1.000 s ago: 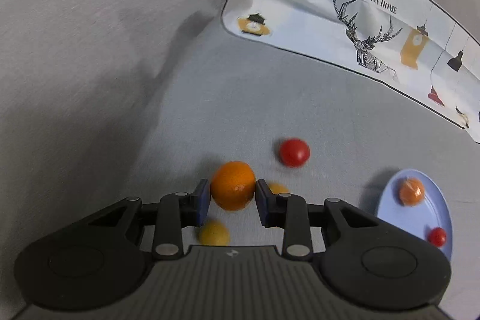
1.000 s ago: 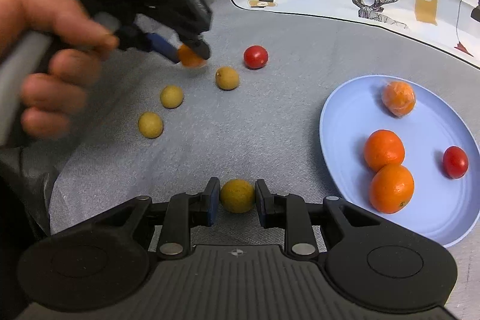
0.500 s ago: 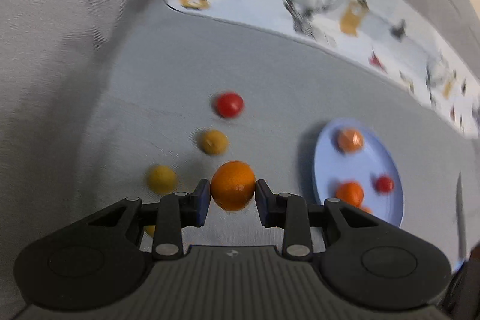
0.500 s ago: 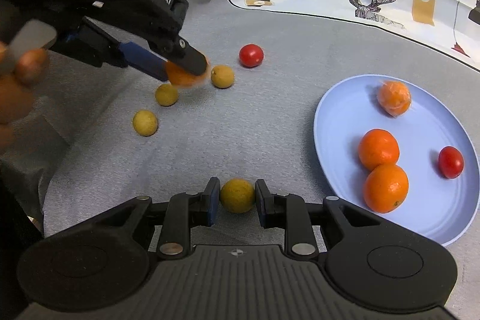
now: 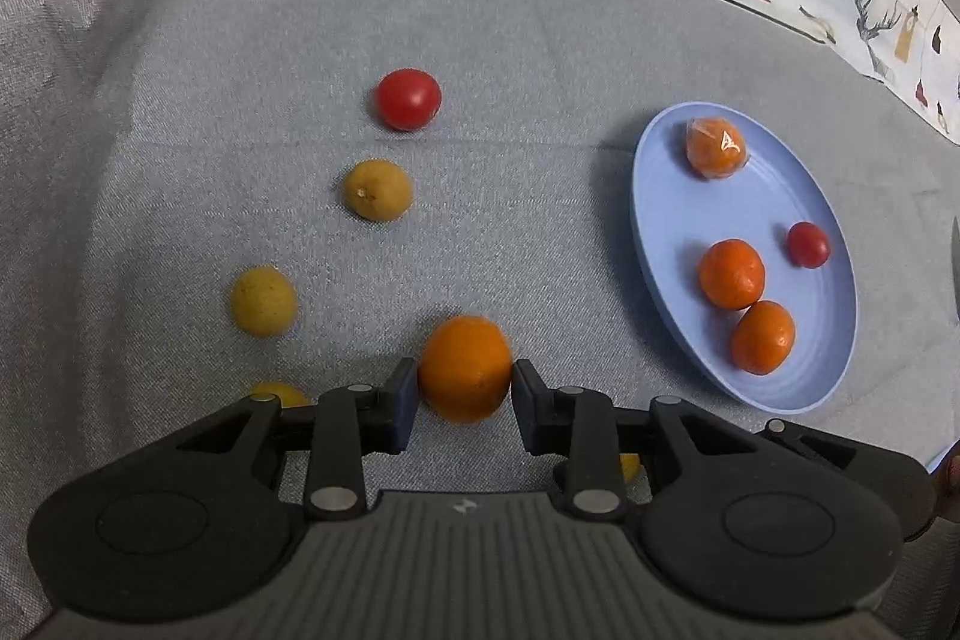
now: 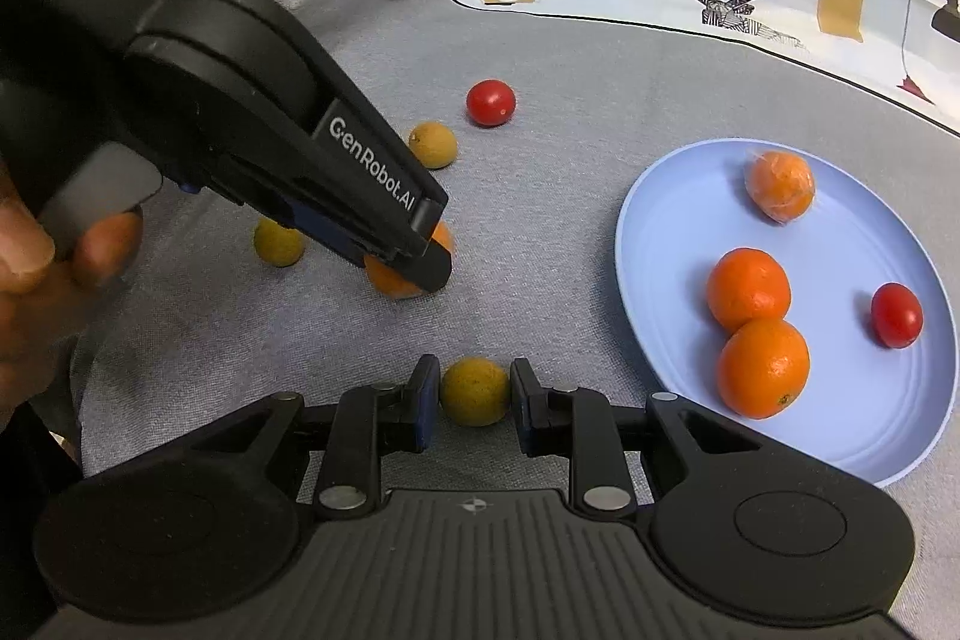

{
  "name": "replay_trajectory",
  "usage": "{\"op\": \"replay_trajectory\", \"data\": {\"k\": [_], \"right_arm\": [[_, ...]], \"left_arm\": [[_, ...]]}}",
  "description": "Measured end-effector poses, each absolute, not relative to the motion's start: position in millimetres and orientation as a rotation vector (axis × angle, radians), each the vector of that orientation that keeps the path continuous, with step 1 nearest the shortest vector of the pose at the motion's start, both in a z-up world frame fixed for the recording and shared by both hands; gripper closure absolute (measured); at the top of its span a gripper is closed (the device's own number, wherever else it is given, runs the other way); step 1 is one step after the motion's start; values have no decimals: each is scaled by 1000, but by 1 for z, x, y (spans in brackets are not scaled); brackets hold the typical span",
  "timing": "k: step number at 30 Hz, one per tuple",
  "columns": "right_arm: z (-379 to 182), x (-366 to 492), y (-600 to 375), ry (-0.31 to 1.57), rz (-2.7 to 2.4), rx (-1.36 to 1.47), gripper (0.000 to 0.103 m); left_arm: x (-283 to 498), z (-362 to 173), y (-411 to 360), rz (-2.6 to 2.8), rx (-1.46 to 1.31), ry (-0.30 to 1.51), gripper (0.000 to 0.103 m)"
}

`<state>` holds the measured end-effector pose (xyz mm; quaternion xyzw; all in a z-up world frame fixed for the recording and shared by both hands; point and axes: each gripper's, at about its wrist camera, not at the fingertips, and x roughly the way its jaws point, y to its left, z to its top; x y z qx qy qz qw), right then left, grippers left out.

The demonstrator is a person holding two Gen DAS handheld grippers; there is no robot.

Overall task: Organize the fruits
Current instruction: 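Carry the tangerine and yellow fruit toward the blue plate with both tools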

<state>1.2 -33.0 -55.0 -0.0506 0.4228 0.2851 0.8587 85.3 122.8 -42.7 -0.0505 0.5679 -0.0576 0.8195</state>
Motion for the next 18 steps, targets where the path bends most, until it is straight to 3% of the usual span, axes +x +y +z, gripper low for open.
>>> {"op": "replay_trajectory", "data": {"k": [18], "right_arm": [[-52, 1, -37, 850, 594, -87, 76]], "left_arm": [[87, -38, 120, -108, -100, 1175, 67]]}}
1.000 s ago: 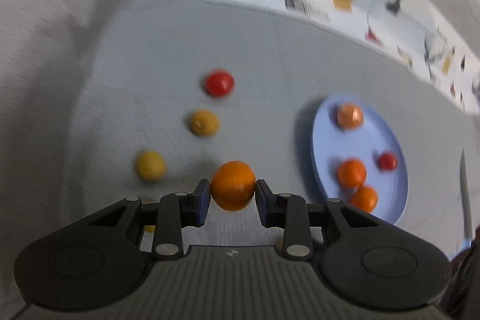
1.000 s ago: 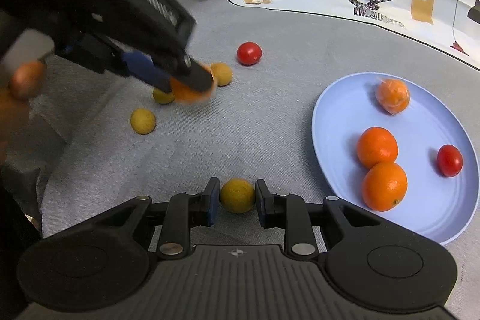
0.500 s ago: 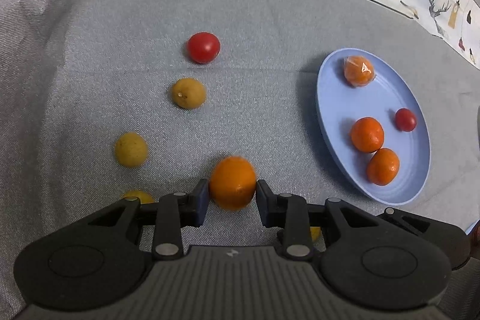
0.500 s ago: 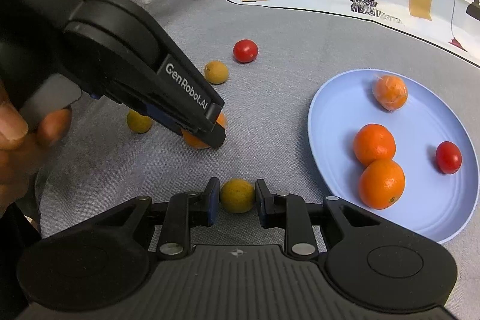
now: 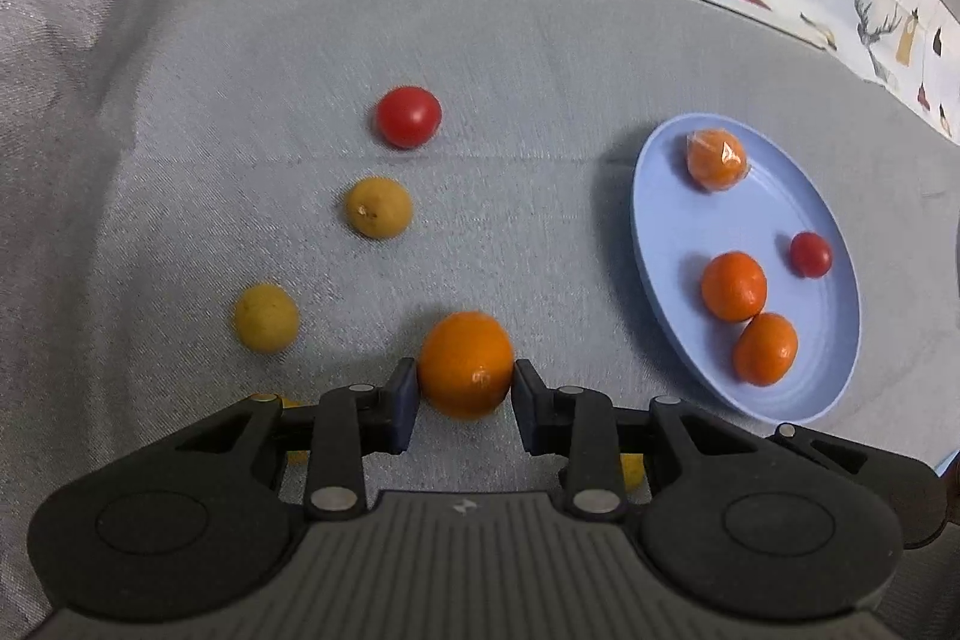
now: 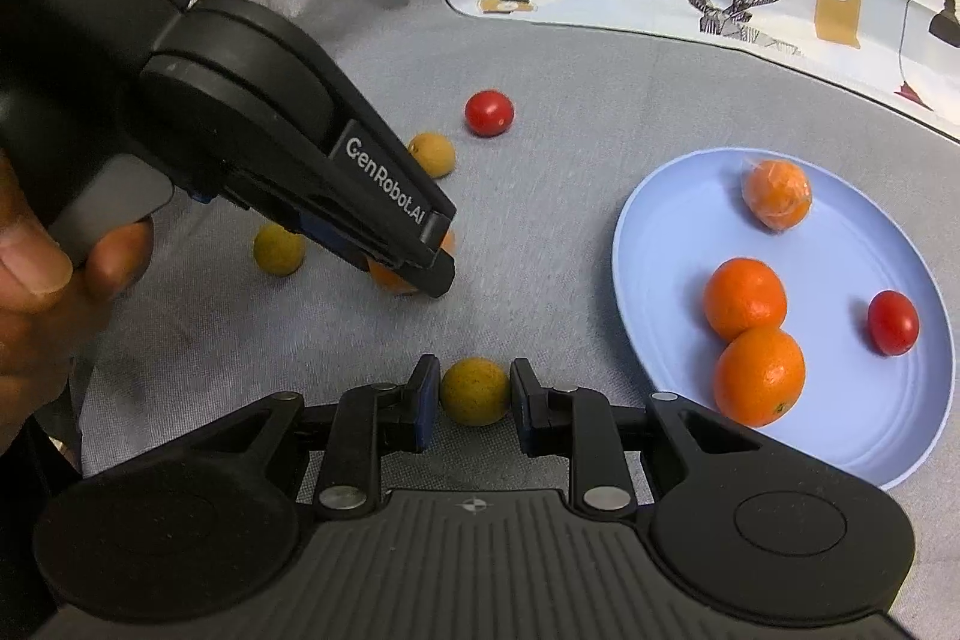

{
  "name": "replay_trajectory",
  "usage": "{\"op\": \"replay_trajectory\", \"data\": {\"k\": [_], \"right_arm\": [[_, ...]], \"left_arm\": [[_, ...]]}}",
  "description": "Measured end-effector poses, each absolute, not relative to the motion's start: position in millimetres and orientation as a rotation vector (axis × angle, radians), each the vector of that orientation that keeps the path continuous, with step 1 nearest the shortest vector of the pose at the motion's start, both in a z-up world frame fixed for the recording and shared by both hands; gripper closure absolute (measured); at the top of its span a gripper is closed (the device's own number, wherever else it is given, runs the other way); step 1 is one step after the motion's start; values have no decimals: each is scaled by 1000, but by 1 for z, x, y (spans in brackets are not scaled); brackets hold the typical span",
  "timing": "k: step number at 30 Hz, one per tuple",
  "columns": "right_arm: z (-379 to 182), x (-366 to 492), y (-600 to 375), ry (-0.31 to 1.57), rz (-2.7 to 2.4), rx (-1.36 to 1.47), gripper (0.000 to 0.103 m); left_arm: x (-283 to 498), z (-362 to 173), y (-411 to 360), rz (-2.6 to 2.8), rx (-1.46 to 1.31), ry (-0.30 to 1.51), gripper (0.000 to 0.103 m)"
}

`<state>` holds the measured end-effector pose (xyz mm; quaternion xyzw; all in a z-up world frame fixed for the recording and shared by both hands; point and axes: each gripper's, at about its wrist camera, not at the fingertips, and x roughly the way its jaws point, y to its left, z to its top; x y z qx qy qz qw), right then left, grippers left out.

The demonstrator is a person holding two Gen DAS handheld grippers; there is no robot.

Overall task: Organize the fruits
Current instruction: 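Carry the tangerine and yellow fruit toward the blue plate with both tools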

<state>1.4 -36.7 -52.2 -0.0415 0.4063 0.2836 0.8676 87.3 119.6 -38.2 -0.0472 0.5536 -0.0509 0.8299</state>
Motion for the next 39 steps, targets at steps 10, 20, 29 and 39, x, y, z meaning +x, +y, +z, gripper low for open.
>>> {"op": "replay_trajectory", "data": {"k": [10, 20, 29, 39], "right_arm": [[-44, 0, -43, 786, 595, -63, 76], [-38, -4, -45, 724, 586, -30, 76], [-36, -7, -49, 695, 574, -17, 76], [-33, -1, -56, 675, 544, 7, 76]], "left_arm": [[86, -28, 121, -95, -127, 1118, 67], [86, -15, 122, -85, -147, 1037, 67], [85, -6, 125, -76, -183, 978, 67], [83, 1, 119, -99, -192, 932, 67]]}}
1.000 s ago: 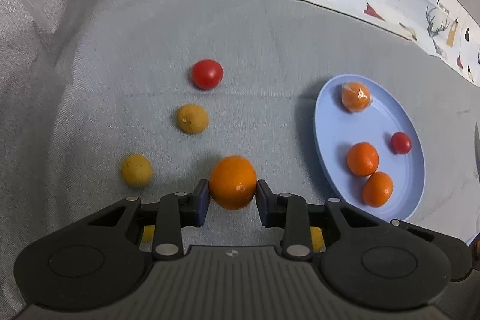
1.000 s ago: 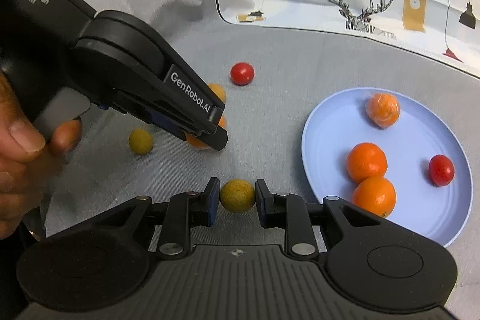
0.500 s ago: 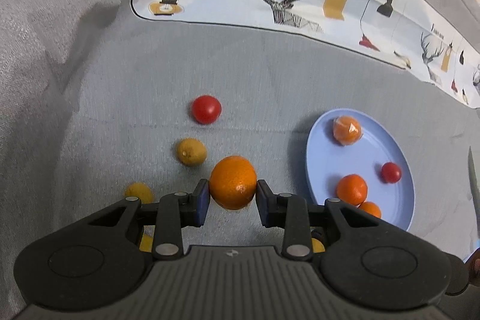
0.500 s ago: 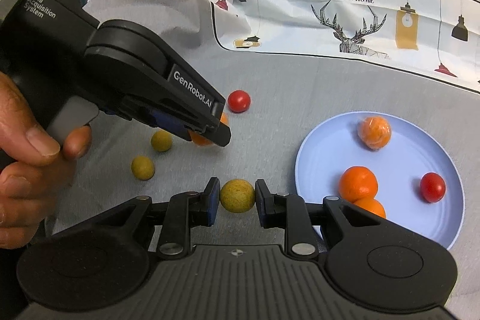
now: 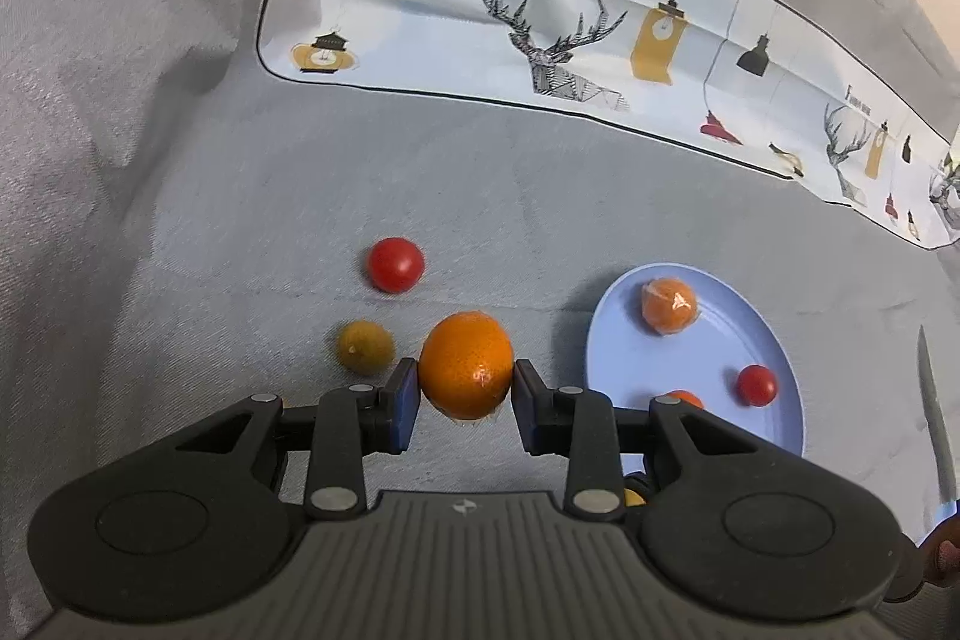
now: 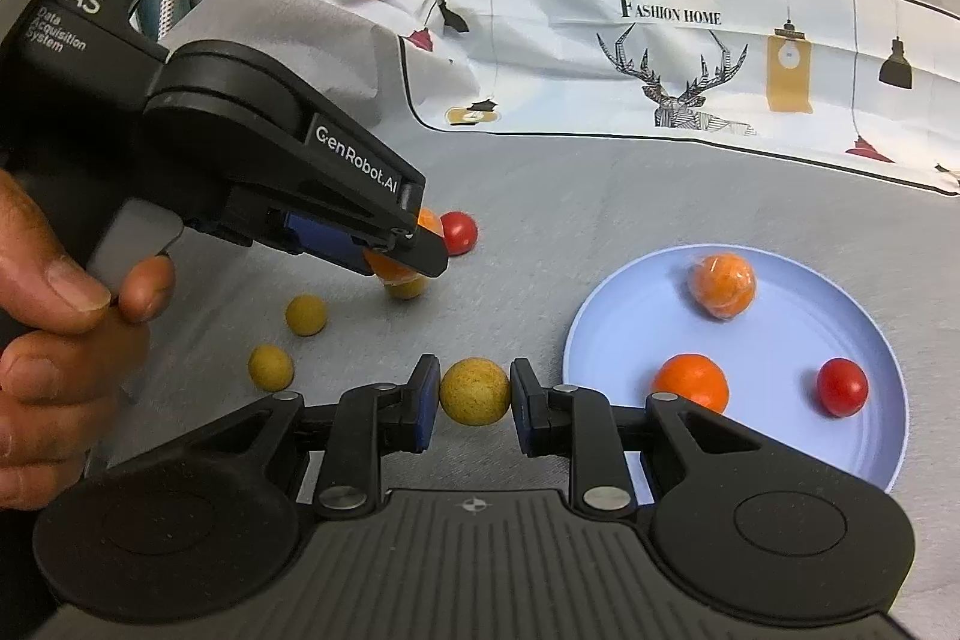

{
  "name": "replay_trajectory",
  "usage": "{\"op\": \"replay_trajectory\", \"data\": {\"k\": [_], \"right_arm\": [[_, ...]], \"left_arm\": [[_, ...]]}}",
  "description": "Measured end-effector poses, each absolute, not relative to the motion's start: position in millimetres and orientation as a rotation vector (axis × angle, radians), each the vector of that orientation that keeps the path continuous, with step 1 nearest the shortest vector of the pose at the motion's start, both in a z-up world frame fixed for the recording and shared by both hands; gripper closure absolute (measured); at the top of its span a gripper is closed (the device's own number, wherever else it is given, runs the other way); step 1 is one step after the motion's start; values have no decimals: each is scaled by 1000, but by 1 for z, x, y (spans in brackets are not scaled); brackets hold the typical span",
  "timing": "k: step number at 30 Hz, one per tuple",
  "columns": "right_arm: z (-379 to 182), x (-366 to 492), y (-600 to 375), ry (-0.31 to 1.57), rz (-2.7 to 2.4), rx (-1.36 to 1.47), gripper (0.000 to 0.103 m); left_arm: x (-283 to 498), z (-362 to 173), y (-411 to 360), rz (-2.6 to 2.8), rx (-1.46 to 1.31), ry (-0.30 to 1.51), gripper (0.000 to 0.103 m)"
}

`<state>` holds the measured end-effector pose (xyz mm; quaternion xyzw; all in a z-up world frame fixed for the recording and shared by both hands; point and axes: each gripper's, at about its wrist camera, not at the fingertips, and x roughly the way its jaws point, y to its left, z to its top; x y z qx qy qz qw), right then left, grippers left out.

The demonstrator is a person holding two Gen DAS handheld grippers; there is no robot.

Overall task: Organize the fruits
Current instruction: 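Carry the tangerine and yellow fruit toward the blue plate with both tools, then open the left tool over the plate while the right tool releases the yellow fruit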

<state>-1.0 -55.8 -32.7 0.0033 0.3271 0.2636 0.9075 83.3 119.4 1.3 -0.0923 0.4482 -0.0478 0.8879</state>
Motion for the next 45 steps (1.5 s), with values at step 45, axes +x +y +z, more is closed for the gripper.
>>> {"op": "replay_trajectory", "data": {"k": [45], "right_arm": [[-34, 14, -113, 640, 304, 32, 76]], "left_arm": [[95, 0, 76, -184, -159, 858, 67]]}}
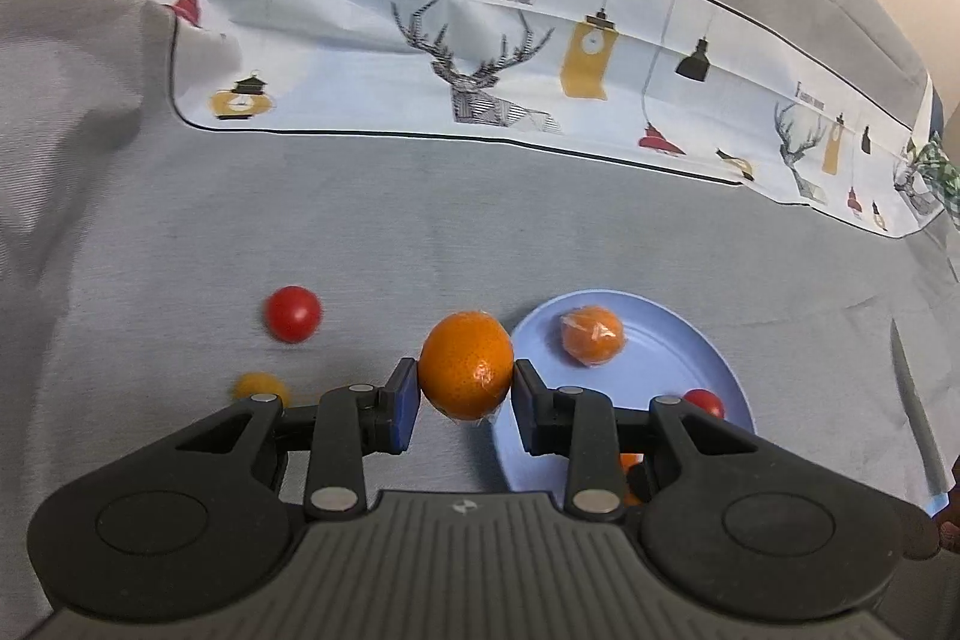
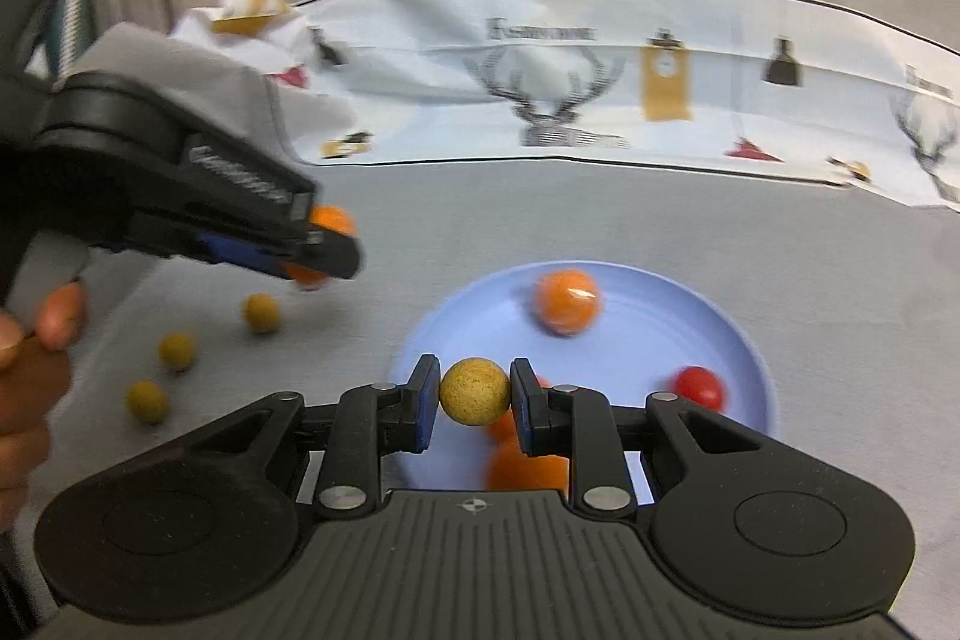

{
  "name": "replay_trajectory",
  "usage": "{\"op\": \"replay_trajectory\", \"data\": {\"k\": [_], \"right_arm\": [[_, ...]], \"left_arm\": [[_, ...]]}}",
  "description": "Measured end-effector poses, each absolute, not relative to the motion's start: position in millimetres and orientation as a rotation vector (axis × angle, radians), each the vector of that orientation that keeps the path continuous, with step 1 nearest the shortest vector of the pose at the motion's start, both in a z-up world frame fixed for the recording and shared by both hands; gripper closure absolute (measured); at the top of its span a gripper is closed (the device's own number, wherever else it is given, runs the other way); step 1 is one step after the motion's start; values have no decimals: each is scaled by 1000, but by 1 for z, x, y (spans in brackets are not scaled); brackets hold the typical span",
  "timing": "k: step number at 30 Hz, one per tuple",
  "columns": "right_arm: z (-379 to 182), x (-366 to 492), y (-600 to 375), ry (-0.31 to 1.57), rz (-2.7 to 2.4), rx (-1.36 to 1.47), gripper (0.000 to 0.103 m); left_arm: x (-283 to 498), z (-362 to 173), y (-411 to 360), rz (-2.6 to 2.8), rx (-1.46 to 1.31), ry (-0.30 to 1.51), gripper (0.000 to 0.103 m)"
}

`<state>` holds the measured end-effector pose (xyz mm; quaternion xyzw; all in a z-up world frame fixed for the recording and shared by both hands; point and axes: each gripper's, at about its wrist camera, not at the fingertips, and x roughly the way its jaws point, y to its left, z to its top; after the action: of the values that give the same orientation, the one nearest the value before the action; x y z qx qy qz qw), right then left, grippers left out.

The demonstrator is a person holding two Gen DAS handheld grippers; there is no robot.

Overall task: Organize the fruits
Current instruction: 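Open the left tool over the plate while the right tool releases the yellow fruit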

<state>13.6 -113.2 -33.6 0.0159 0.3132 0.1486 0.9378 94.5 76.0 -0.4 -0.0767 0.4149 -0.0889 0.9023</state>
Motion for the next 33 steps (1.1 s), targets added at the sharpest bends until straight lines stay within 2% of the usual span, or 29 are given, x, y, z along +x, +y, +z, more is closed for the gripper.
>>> {"op": "replay_trajectory", "data": {"k": [16, 33], "right_arm": [[-43, 27, -164, 670, 144, 88, 76], [-43, 26, -162, 669, 140, 85, 76]], "left_arm": [[108, -15, 16, -252, -111, 871, 67], [111, -19, 3, -259, -81, 880, 67]]}}
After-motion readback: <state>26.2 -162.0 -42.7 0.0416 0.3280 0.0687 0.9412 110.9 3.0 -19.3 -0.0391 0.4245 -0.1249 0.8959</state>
